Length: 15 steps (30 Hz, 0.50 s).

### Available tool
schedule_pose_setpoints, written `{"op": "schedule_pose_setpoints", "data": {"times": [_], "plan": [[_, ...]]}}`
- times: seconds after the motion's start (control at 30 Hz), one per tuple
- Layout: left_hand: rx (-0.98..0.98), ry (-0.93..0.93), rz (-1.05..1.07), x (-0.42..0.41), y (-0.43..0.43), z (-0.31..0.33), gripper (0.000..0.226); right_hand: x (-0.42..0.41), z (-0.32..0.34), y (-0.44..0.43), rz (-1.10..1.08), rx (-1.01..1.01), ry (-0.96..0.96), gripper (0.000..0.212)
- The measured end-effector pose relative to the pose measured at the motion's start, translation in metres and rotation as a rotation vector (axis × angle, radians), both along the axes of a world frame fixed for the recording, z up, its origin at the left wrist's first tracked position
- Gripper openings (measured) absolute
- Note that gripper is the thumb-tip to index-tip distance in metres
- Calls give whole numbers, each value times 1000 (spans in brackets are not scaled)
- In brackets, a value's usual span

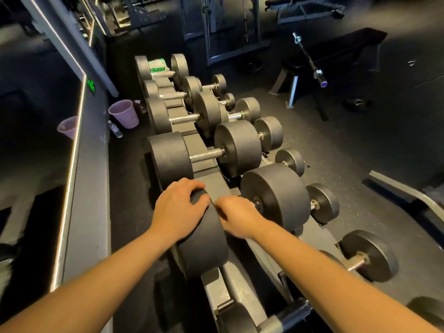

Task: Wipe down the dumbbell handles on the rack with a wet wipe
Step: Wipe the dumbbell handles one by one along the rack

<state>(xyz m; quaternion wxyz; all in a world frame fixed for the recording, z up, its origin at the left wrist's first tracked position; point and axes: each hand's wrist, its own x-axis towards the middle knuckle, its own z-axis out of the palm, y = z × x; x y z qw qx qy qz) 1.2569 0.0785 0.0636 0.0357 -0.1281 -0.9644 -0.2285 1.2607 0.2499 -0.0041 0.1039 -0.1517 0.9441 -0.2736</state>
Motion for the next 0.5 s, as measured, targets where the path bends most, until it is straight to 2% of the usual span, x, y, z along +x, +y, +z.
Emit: {"op": "schedule_pose_setpoints", "data": {"times": [0.1,0.2,0.27,0.4,0.5], "plan": [[5,3,-6,0,0,0,34,39,-28,2,-334,-142,174,11],[8,6,-8,0,0,-1,33,54,-37,-20,-828,-577,96,6],[8,11,-6,0,0,-1,32,57,-38,-37,-993,-844,6,6],[2,20,-6,0,0,-2,31,70,-42,-47,-939,-1208,-306,6],[-1,17,-9,-1,-1,-3,32,66,-50,-37,-929,-1292,-479,6]]}}
